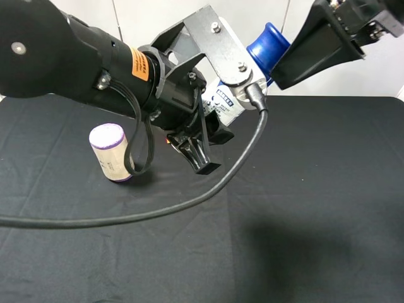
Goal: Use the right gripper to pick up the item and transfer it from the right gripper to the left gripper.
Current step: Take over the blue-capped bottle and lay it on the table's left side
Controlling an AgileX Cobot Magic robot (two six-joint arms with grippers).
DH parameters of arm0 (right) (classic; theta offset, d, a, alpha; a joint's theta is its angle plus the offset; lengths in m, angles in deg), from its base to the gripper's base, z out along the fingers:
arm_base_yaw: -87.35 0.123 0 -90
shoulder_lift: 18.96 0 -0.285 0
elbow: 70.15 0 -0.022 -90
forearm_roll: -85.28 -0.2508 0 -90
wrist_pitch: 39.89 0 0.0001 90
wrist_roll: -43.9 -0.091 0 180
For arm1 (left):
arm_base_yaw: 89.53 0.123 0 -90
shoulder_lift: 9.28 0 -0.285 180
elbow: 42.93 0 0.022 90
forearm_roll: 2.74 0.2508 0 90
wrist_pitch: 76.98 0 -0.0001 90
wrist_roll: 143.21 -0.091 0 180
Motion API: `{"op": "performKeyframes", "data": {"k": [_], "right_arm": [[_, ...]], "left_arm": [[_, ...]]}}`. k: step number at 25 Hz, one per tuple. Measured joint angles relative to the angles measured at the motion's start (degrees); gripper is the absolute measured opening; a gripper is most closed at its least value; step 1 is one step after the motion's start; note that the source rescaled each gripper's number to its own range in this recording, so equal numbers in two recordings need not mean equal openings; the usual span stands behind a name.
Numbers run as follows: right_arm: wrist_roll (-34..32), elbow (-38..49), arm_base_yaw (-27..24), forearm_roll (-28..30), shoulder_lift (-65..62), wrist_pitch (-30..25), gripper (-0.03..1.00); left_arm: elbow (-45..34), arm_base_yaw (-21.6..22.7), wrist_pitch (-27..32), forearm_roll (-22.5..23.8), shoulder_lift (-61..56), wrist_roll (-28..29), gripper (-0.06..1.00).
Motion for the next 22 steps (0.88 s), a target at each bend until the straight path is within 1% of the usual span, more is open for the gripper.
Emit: {"op": "performKeyframes", "data": {"k": [7,14,17,22], "right_arm": [[-6.33,1.34,0.00,5.61,-4.81,-0.04,1.00],[-12.68,1.40,0.00,10.94,-13.05,-0.17,1.00],[-14.78,1.40,0.00,12.25,-17.63,-0.17,1.00],[-17.63,1.60,0.00,12.79,-24.68,-0.17,1.00]], "left_arm": [[0.00,0.00,0.00,0.00,0.00,0.00,0.06],[0.00,0.00,0.00,0.00,0.00,0.48,0.06],[0.00,0.00,0.00,0.00,0.00,0.63,0.06],[0.00,0.00,0.00,0.00,0.00,0.74,0.06]]}}
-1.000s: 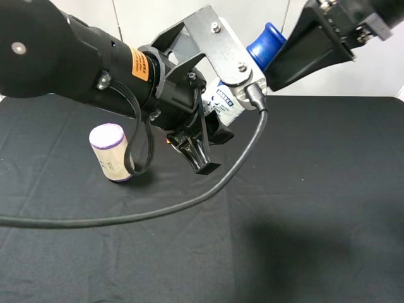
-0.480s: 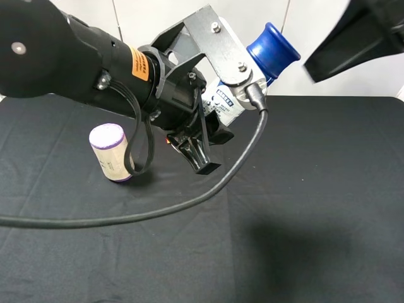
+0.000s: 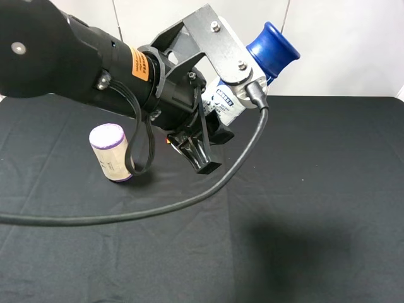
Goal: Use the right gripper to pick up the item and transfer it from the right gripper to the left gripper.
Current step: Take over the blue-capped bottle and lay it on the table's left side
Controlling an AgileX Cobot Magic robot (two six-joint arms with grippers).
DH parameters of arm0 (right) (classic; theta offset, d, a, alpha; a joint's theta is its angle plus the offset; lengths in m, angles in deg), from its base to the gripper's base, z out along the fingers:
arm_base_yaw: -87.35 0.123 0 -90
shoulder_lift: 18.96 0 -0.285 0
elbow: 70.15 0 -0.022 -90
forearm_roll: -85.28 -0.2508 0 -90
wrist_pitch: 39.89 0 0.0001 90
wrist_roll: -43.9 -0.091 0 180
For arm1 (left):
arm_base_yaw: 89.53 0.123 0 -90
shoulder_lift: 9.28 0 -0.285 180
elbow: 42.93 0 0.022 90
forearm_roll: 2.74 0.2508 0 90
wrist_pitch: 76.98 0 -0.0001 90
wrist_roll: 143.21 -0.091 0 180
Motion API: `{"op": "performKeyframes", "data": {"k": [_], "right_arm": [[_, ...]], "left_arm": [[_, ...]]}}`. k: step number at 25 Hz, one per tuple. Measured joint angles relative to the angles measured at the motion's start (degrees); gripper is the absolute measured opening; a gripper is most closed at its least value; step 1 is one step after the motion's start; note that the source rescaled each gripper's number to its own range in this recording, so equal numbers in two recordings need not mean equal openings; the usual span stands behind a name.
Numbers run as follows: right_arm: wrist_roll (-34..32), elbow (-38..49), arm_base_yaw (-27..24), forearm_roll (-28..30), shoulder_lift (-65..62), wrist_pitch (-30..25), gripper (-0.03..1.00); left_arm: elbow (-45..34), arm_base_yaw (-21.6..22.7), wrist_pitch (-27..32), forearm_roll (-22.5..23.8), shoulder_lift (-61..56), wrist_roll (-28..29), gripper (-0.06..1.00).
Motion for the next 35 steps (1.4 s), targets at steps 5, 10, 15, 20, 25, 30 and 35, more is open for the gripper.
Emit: {"op": "performKeyframes", "data": {"k": [5,10,15,20,25,30,35], "right_arm": [[-0.73,6.16,0.00,2.21,-8.60,-0.03,1.00],[-0.87,16.94,0.00,4.27,-18.82,-0.03,1.00],[-3.06,26.70,0.00,6.67,-27.88,-0.10,1.00],[-7.64,33.95,0.00,10.25,-36.15,0.18,1.00],[-11.55,39.13,0.00,14.97,-43.19,3.46,1.00],[-12.84,43.61,0.00,16.41,-48.39,5.51,1.00],[-13.15,45.19,0.00,16.47,-49.29,9.21,1.00]], "left_arm": [[0.00,0.00,0.01,0.00,0.00,0.00,0.06],[0.00,0.00,0.01,0.00,0.00,0.06,0.06],[0.00,0.00,0.01,0.00,0.00,0.06,0.06],[0.00,0.00,0.01,0.00,0.00,0.06,0.06],[0.00,0.00,0.01,0.00,0.00,0.06,0.06],[0.00,0.00,0.01,0.00,0.00,0.06,0.06],[0.00,0.00,0.01,0.00,0.00,0.06,0.06]]}}
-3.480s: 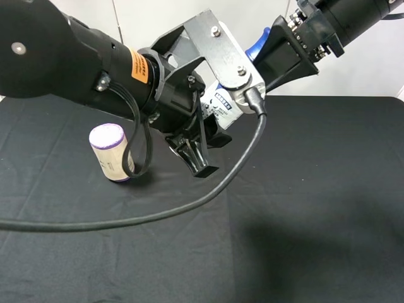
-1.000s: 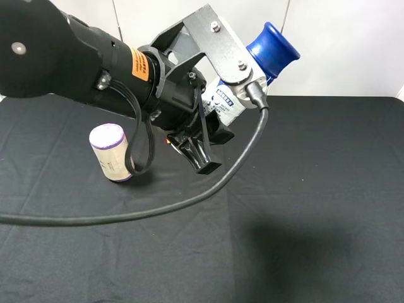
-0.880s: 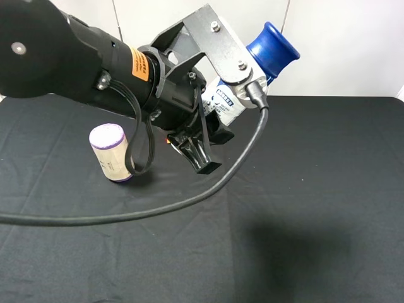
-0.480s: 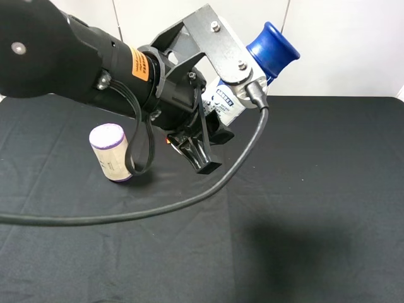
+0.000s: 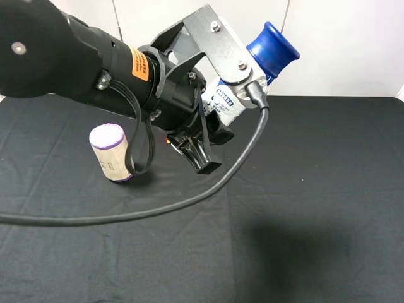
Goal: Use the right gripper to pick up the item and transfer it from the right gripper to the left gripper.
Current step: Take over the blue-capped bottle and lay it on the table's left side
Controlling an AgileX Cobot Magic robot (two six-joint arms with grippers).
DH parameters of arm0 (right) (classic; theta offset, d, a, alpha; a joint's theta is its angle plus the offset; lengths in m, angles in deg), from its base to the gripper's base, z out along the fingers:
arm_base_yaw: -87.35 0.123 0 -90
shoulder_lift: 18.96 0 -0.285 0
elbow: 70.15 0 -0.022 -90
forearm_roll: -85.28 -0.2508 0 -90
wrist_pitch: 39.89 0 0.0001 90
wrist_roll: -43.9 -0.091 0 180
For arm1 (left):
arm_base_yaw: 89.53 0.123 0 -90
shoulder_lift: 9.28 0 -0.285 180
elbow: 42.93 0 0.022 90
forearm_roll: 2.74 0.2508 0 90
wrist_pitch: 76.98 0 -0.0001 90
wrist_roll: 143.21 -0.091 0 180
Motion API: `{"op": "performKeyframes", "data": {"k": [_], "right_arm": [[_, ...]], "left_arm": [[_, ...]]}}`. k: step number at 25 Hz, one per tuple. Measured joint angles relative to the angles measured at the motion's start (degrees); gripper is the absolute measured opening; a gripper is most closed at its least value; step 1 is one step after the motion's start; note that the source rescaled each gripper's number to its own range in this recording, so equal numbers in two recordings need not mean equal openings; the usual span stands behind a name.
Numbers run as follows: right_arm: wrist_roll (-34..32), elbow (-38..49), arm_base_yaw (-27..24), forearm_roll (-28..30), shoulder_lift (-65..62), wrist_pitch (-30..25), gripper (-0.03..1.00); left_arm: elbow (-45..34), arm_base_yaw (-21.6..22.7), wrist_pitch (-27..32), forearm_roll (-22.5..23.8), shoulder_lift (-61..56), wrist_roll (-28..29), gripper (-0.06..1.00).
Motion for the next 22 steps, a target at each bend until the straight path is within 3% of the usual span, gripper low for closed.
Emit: {"op": "performKeyframes", "data": {"k": [14,17,22], "right_arm": [[-0.05,0.84,-0.19,0.07,0.00,1.52,1.00],[-0.05,0.84,-3.29,0.07,0.00,1.60,1.00],[-0.05,0.84,-12.65,0.07,0.00,1.60,1.00]], "left_arm": [[0.00,0.00,0.00,0.00,0.00,0.04,0.06],[0.00,0.00,0.00,0.00,0.00,0.04,0.06],[0.00,0.00,0.00,0.00,0.00,0.04,0.06]]}}
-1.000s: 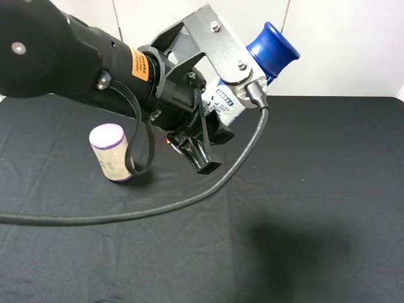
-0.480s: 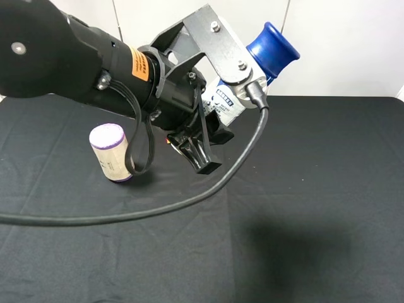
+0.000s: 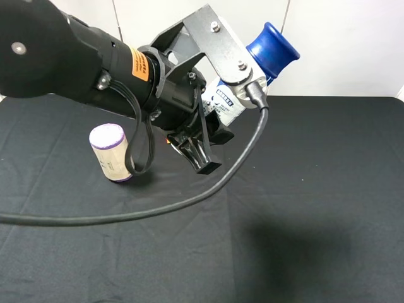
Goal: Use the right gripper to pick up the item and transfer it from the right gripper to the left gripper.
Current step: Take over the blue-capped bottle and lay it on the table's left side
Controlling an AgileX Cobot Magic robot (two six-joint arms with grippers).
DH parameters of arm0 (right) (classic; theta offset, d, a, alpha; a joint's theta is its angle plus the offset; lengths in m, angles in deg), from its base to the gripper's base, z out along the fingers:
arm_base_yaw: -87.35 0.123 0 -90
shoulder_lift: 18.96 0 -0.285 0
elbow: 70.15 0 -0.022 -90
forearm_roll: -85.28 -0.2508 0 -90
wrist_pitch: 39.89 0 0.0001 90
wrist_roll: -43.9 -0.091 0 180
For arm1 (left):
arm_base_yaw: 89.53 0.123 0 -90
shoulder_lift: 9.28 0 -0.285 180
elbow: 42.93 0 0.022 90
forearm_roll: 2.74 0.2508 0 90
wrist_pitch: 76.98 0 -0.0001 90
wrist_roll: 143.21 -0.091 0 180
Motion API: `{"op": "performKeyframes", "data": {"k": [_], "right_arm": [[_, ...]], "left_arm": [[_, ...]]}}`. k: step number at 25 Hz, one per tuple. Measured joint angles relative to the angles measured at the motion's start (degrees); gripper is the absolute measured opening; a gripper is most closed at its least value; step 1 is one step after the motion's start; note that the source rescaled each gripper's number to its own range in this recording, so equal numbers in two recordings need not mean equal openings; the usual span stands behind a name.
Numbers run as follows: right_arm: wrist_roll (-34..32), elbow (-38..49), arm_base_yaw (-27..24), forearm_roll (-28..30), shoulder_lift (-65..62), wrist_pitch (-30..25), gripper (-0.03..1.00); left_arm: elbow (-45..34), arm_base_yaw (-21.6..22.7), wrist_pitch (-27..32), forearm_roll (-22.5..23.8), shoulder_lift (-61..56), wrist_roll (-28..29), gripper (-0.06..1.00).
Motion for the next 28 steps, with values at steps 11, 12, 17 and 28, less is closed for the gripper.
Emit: {"op": "performKeyframes", "data": {"k": [11,12,17,28], "right_arm": [[-0.07,0.00,-8.86,0.04,0.00,0.00,1.00],[-0.07,0.00,-8.86,0.04,0.00,0.00,1.00],[-0.07,0.00,-8.86,0.04,0.00,0.00,1.00],[-0.07,0.00,-8.86,-0.01,0.00,0.00,1.00]], "left_arm": [[0.00,0.00,0.00,0.00,0.00,0.22,0.06],[0.00,0.00,0.13,0.00,-0.06,0.22,0.06],[1.44,0.56,3.46,0.00,-1.43,1.18,0.06],[15.52,6.38,25.25,4.72,-2.24,12.34,0.06]]}}
